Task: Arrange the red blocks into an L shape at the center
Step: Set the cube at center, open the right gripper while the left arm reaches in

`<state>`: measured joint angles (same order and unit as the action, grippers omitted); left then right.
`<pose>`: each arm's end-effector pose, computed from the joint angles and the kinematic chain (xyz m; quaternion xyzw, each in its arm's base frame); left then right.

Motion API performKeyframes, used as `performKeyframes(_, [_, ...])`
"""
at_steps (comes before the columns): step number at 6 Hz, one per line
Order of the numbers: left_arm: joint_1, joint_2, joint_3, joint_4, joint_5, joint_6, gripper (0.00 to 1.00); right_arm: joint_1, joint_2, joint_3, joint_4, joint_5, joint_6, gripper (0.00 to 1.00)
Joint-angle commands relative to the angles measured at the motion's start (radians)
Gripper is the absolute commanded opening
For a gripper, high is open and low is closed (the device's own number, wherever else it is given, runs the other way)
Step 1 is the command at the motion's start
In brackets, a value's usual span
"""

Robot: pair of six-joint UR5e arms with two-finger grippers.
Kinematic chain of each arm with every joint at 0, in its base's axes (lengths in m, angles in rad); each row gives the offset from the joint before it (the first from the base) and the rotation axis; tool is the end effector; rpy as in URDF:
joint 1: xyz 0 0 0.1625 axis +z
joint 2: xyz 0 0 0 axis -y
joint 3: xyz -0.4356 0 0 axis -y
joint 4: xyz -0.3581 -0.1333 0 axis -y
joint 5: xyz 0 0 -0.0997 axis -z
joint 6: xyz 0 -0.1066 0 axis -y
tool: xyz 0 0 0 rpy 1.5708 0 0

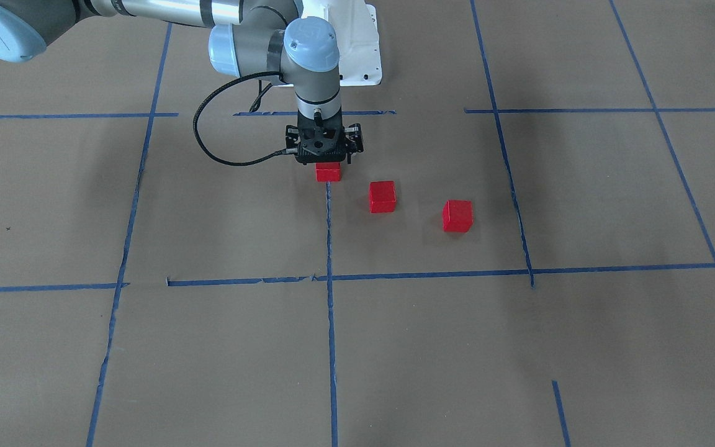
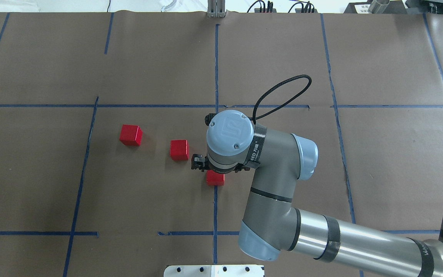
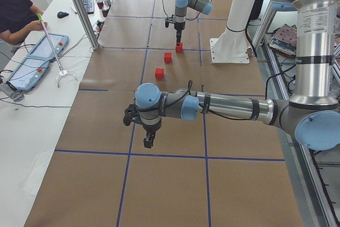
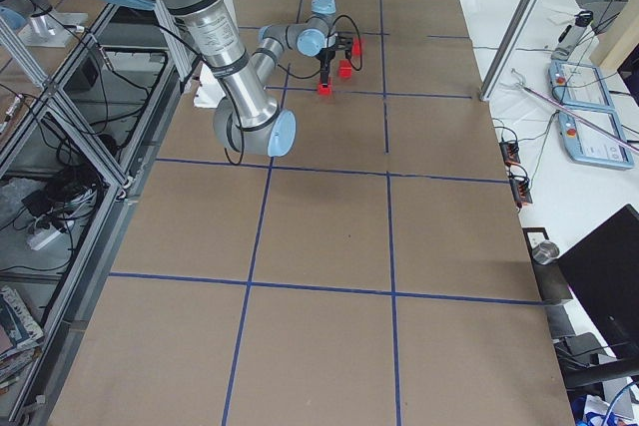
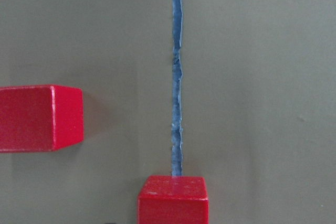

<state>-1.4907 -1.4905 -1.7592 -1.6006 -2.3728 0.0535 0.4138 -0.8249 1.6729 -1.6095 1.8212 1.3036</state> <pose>-0.0221 -0.4332 0.6178 0.0583 0.3902 0.0881 0.9146 -0.5760 -0.3697 0.2130 0.0222 -0.4065 0.0178 0.9132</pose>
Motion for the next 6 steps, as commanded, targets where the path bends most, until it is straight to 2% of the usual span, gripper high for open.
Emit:
performKeyframes(1, [0.127,-0.054,-0.005,-0.076,-0.078,-0.167,1.0,0.089,-0.054,0.095,-0.043,0.086,-0.046,1.0])
performKeyframes(2, [0.209,-0.095,-0.011,-0.172,-0.08,-0.299,1.0,0.123,-0.092,0.141,-0.041,0.113,-0.052,1.0])
performKeyframes(3, [0.337,-0.199,-0.011,-0.223,-0.079,-0.478,1.0,0.128,-0.159,0.189,-0.03,0.11,-0.059,1.0])
performKeyframes(4, [0.428,-0.308,-0.014,-0.222,-0.068,-0.655,1.0,0.134,-0.193,0.209,-0.005,0.107,-0.061,1.0])
performKeyframes(5, [0.578,-0.4,-0.023,-0.22,-0.054,-0.84,1.0,0.135,-0.226,0.212,0.026,0.104,-0.061,1.0])
performKeyframes(6, [0.737,-0.489,-0.02,-0.213,0.104,-1.01,1.0,0.138,-0.244,0.215,0.031,0.107,-0.063,1.0])
